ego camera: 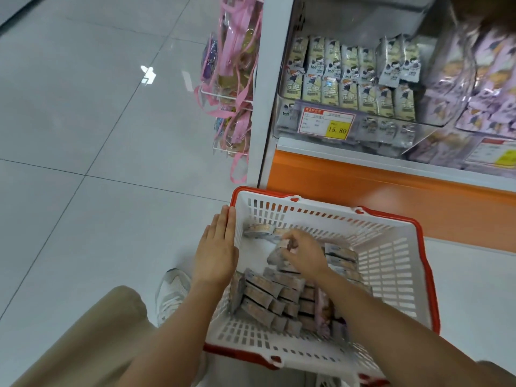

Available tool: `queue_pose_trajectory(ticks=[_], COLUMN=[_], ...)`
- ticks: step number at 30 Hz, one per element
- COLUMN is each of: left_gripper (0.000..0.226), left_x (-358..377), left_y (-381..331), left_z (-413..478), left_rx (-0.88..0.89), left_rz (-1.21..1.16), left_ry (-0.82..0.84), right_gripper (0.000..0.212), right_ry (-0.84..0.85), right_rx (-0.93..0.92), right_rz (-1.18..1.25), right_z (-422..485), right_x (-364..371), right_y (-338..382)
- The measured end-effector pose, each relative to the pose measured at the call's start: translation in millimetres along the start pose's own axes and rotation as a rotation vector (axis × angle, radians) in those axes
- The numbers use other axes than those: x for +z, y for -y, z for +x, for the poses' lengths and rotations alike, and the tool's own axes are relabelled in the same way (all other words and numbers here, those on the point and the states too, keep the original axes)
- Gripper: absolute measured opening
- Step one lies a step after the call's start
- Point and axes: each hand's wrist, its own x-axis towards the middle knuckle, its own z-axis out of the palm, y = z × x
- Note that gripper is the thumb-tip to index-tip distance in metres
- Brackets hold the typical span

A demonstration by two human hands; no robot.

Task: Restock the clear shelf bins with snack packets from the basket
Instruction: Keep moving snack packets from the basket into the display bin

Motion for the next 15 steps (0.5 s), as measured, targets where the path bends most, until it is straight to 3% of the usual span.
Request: queue_pose_trajectory(ticks=[4,7,11,13,15], left_gripper=[0.077,0.067,0.039,0.02,0.018], left_x=[-8.8,-27.2,-57.0,-69.3,-80.1], left_y=[-3.3,-16.0,-54.0,-70.4,-85.1], left_z=[-1.7,3.0,9.2,10.3,10.1], left_rx=[0.032,0.16,0.154,0.126,0.066], left_rz=[0.029,-0.033,-0.555,-0.72,-0.858], left_ry=[0.04,-0.033,0.112,0.157,0.185], right_gripper=[0.011,0.01,0.015,0.025,0.038], right_ry=[-0.047,-0.021,0.031,0.003,-0.049], right_rx=[-0.033,-0.043,-0.113,-0.148,-0.154], right_rz=[0.198,0.312,0.409,0.484,0.576], right_z=[-4.8,-6.9,-16.9,-23.3,-31.8], right_x=[-32.0,-61.9,-103.2,-119.2,-132.0], right_y=[30.9,50.2,79.5,92.6,101.8])
